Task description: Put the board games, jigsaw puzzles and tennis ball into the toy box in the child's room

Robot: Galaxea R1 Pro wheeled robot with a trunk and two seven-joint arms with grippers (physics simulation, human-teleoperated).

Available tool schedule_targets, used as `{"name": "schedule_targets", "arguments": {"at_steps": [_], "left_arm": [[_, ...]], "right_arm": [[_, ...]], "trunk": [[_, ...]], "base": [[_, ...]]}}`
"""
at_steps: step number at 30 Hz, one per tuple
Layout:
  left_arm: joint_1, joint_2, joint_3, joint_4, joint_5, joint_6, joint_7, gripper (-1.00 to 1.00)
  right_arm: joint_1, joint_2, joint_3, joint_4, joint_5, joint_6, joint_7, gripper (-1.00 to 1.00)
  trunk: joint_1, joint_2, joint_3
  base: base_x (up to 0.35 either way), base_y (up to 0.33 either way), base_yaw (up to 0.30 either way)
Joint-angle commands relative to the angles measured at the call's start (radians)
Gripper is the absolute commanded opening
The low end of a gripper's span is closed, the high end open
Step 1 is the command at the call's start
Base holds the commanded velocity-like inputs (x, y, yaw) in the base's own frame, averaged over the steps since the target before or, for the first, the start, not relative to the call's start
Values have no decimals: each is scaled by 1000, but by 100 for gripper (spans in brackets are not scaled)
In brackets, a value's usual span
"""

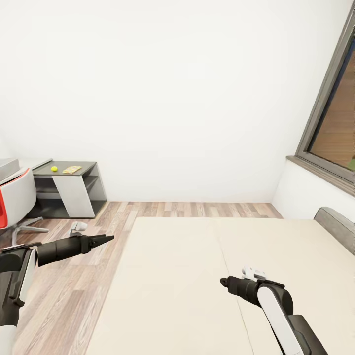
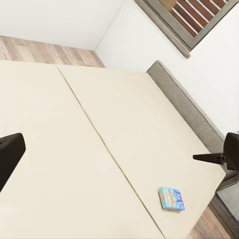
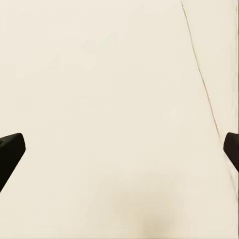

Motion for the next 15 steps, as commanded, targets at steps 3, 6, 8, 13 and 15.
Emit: {"name": "schedule_targets", "arguments": {"at_steps": [3, 6, 8, 13, 15], "left_arm": [[-1, 0, 1, -1, -2, 10, -5, 100], [-1, 0, 1, -1, -2, 10, -5, 100], [-1, 0, 1, -1, -2, 10, -5, 100], [-1, 0, 1, -1, -2, 10, -5, 100], [-1, 0, 1, -1, -2, 10, -5, 100]], "right_arm": [[-1, -1, 2, -1, -10, 1, -10, 100], [-1, 0, 2, -1, -10, 1, -10, 100], [-1, 0, 2, -1, -10, 1, -10, 100], [-1, 0, 2, -1, -10, 1, -10, 100], [-1, 0, 2, -1, -10, 1, -10, 100]], "trunk": [[1, -3, -2], [1, -3, -3], [1, -3, -3], [1, -3, -3], [1, -3, -3]], "base": [[0, -294, 0], [0, -294, 0], [0, -294, 0], [0, -294, 0], [0, -294, 0]]}}
